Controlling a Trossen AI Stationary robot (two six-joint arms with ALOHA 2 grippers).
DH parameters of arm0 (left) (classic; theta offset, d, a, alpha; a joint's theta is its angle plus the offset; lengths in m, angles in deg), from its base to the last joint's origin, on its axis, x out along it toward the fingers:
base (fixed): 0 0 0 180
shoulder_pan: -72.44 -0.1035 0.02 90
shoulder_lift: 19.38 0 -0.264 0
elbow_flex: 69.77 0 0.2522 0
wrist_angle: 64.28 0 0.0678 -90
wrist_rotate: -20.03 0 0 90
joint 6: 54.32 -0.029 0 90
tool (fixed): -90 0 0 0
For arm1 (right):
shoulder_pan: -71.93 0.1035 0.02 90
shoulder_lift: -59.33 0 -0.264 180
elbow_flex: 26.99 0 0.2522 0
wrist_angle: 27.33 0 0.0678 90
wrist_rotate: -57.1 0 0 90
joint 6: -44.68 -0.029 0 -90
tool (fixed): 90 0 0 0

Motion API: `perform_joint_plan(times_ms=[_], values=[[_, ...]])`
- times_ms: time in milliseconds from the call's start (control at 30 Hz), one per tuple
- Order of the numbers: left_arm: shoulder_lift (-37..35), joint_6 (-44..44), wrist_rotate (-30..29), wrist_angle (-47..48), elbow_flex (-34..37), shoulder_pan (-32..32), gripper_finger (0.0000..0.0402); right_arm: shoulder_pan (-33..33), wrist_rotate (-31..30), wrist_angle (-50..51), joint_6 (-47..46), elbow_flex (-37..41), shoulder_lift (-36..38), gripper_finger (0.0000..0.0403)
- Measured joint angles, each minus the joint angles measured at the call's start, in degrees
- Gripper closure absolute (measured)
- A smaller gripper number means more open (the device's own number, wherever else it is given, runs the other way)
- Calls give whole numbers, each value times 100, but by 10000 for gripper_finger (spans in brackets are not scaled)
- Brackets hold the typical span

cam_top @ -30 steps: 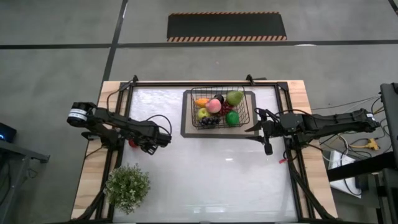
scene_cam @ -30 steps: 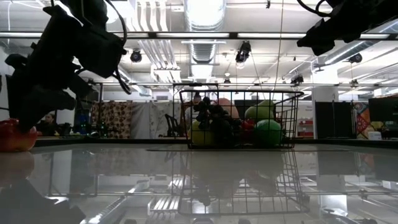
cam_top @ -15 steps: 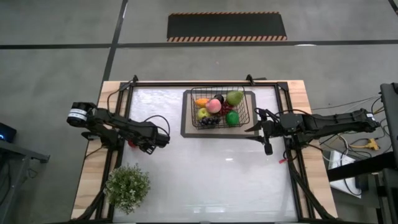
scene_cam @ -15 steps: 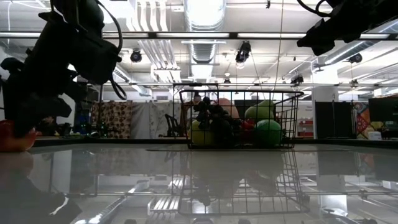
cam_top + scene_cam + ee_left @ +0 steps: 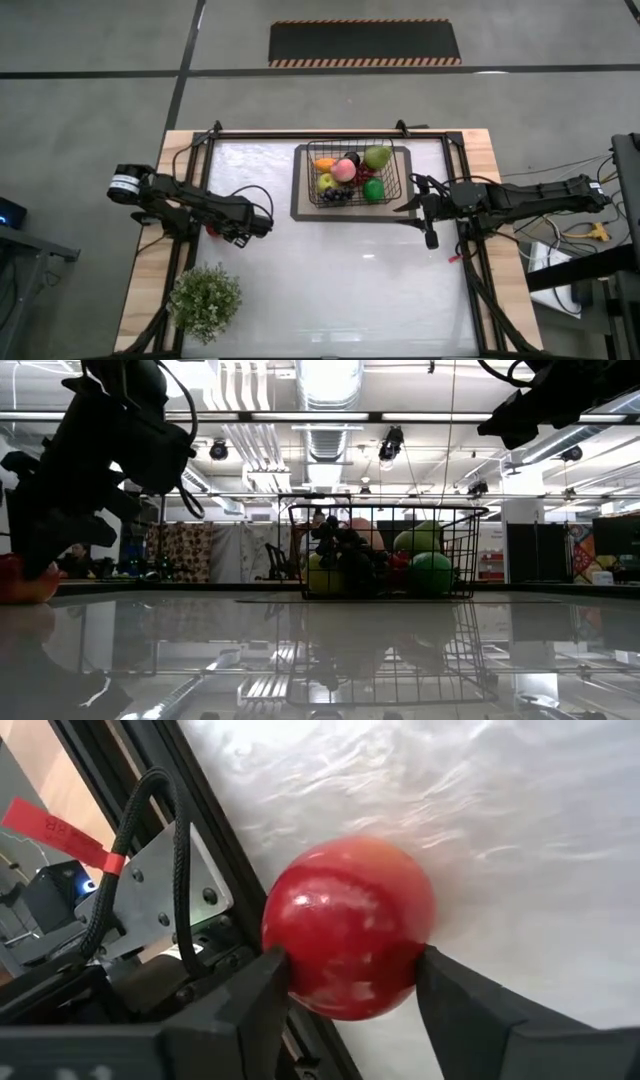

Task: Build produce basket
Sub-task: Put the red apple into the black wire basket

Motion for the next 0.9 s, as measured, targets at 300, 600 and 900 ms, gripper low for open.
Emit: perform_joint_plan(times_ms=[300, 600, 900], values=[[2, -177, -413, -11, -1036, 4, 225, -2, 0, 0, 2, 0, 0, 280], [-95, -1266, -1802, -730, -2414, 65, 226, 0, -1, -13, 56, 0, 0, 280], [-525, -3832, -2234, -4295, -2461, 393, 226, 0, -3, -857, 363, 139, -35, 258]])
